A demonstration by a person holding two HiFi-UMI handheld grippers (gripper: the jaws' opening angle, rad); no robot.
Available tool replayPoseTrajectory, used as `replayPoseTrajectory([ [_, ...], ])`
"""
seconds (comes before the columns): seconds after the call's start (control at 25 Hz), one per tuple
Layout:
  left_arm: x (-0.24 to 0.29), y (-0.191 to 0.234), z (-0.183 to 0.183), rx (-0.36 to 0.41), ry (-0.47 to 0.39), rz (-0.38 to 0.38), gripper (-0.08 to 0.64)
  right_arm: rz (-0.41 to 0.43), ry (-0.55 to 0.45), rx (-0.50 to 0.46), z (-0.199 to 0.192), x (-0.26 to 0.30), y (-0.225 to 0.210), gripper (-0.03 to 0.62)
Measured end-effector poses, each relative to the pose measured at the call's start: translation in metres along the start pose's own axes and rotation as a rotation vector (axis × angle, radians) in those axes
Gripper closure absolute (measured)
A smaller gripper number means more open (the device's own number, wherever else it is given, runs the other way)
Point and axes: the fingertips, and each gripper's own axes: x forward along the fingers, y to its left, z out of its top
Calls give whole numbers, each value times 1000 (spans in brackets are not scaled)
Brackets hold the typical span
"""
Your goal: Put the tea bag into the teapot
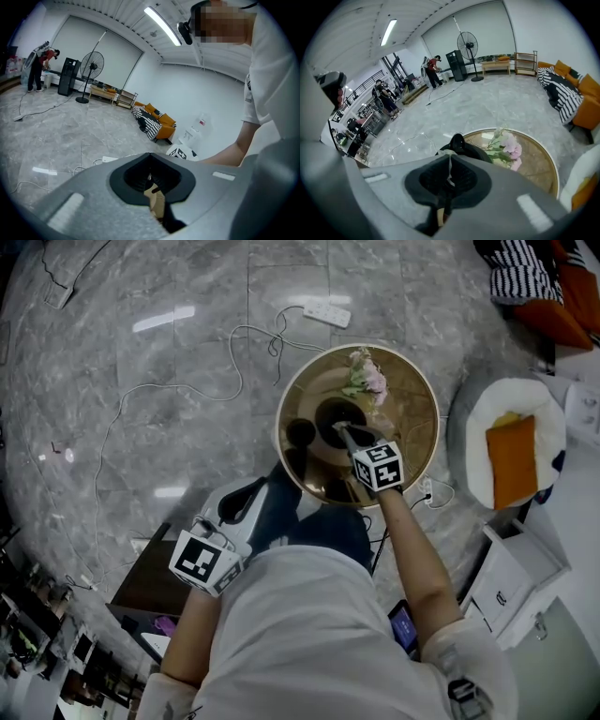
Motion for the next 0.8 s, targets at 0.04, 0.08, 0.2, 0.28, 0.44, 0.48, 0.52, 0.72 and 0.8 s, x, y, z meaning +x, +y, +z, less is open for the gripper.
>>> replayPoseTrajectory([
  [0.04, 0, 1, -1, -2, 4, 1, 552, -5, 4, 8, -2, 3, -1, 584],
  [0.08, 1, 1, -2, -5, 9, 3, 552, -11, 7, 13, -3, 5, -3, 584],
  [0.2, 1, 1, -3, -12, 16, 4, 552, -25, 20, 18, -5, 11, -8, 584],
  [0.28, 0, 1, -5, -17, 18, 3, 552, -36, 33, 12, -7, 13, -11, 584],
  [0.44, 2, 3, -9, -17, 20, 3, 554, -60, 49, -52, -8, 19, -14, 584],
  [0.48, 2, 3, -8, -18, 22, 7, 552, -68, 55, -77, -8, 20, -14, 584],
  [0.52, 2, 3, -7, -21, 23, 11, 554, -75, 63, -102, -8, 21, -13, 584],
  [0.72, 2, 4, -6, -29, 20, 20, 552, -103, 114, -198, -10, 27, -7, 584],
  [0.8, 2, 5, -7, -31, 20, 22, 552, -121, 135, -238, -10, 28, -7, 584],
])
